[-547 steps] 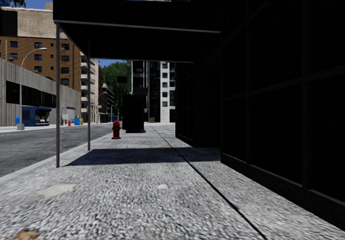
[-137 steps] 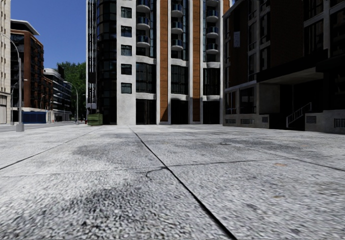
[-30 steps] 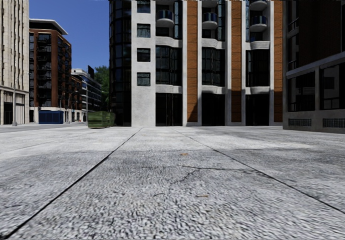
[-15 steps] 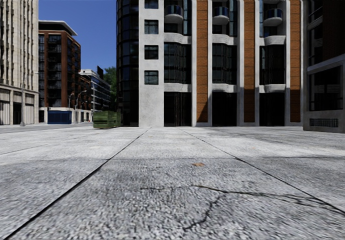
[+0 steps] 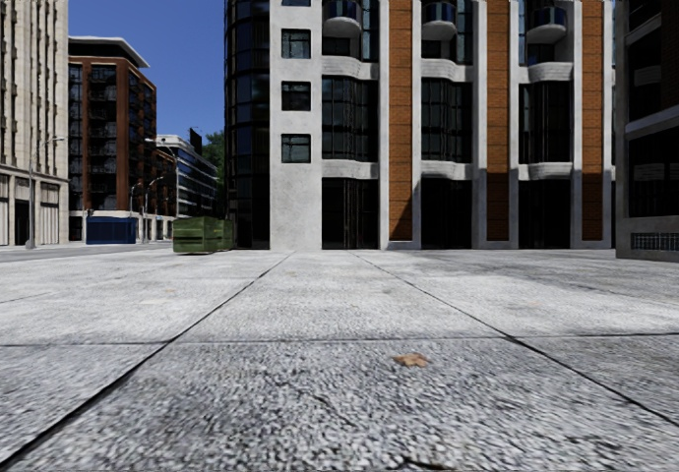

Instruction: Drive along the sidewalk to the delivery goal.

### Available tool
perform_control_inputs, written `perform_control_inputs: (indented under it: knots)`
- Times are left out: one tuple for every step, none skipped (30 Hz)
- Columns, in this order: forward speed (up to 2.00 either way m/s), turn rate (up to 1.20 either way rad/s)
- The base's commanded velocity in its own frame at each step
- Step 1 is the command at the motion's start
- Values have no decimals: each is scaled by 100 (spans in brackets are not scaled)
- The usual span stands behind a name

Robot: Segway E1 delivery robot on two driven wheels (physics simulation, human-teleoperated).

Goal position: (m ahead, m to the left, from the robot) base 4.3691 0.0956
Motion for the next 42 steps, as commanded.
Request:
perform_control_inputs:
  knots:
    - [200, 0]
    - [200, 0]
    - [200, 0]
    - [200, 0]
    - [200, 0]
    - [200, 0]
    - [200, 0]
    - [200, 0]
    - [200, 0]
    - [200, 0]
    - [200, 0]
    - [200, 0]
    - [200, 0]
    - [200, 0]
    - [200, 0]
    - [200, 0]
    - [200, 0]
    - [200, 0]
    - [200, 0]
    - [200, 0]
    - [200, 0]
    - [200, 0]
    - [200, 0]
    - [200, 0]
    - [200, 0]
    - [200, 0]
    - [200, 0]
    - [200, 0]
    - [200, 0]
    - [200, 0]
    - [200, 0]
    - [200, 0]
    - [200, 0]
    - [200, 0]
    - [200, 0]
    - [200, 0]
    - [200, 0]
    - [200, 0]
    - [200, 0]
    - [200, 0]
    - [200, 0]
    - [200, 0]
